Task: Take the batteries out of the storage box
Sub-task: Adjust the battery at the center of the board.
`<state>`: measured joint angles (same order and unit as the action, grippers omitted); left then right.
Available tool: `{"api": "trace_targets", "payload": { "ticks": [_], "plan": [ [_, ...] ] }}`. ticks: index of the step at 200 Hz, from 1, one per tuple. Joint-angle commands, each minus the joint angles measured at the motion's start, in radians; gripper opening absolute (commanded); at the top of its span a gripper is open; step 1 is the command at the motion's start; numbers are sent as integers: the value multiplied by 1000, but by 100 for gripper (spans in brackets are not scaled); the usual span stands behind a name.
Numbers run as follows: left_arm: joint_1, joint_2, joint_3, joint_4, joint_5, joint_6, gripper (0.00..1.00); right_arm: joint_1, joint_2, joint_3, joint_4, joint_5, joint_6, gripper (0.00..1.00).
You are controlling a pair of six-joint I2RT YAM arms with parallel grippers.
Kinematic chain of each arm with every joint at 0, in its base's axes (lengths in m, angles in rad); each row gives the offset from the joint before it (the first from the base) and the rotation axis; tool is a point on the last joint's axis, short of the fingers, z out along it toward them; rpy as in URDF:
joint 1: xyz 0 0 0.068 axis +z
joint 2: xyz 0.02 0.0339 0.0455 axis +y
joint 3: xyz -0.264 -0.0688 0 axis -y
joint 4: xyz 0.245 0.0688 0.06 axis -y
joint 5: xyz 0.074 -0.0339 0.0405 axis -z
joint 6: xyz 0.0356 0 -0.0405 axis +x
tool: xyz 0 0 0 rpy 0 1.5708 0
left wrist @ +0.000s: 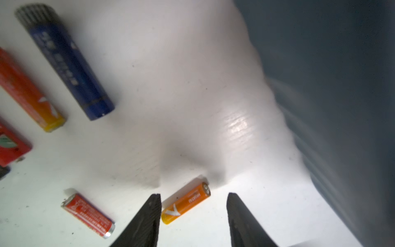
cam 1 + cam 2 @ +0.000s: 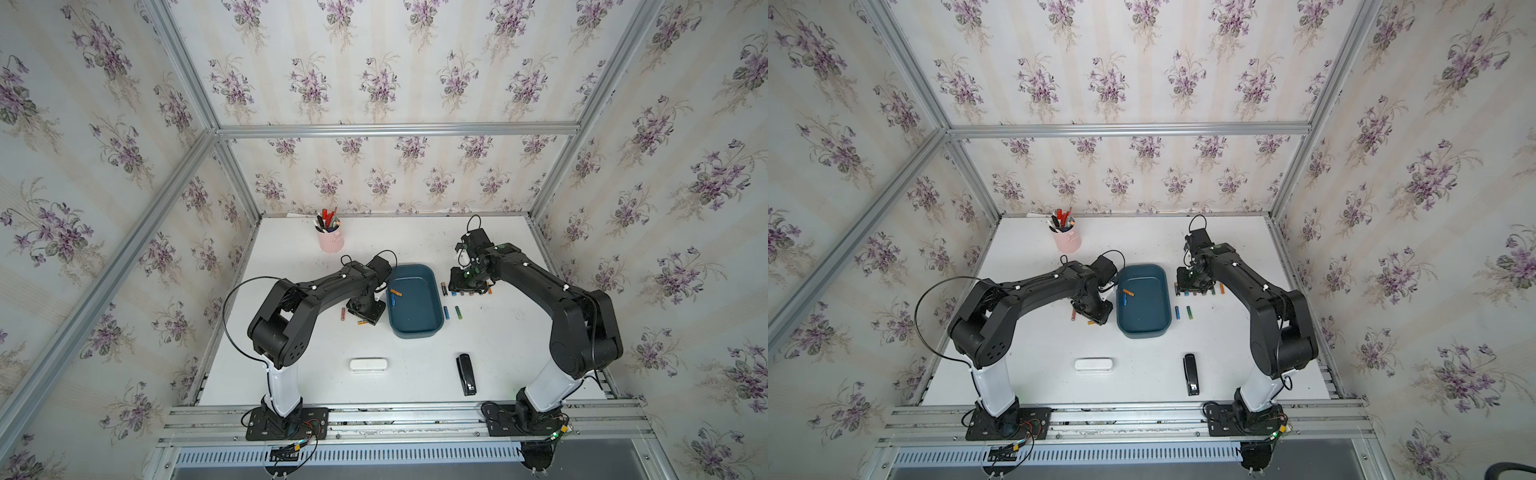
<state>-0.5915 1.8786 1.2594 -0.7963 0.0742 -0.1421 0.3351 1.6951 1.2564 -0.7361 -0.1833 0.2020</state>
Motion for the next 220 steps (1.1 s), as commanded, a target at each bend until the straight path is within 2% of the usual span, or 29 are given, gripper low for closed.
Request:
{"api": "trace_targets", "payload": {
  "ticks": [1,82,85,93,144,187,220],
  "plan": [
    [-1,-16,4,-9,-13,-15,59,0,-7,-4,-1,1,-13,38],
    [-1,-50,-41,21,-21,-17,56,0,-11,1,-5,2,-16,38],
    [-2,-49,-41,20,-27,-18,52,0,-12,1,-5,4,-16,38],
    [-2,-46,-42,17,-35,-20,50,0,-14,1,-6,5,-15,38],
    [-2,-24,-39,18,-49,-19,46,0,-21,-6,-8,10,-13,38],
    [-1,-19,-51,27,-53,-25,37,1,-15,-2,-8,11,-12,38],
    [-2,-9,-59,32,-50,-34,35,1,-14,-1,-8,8,-12,38]
  ]
}}
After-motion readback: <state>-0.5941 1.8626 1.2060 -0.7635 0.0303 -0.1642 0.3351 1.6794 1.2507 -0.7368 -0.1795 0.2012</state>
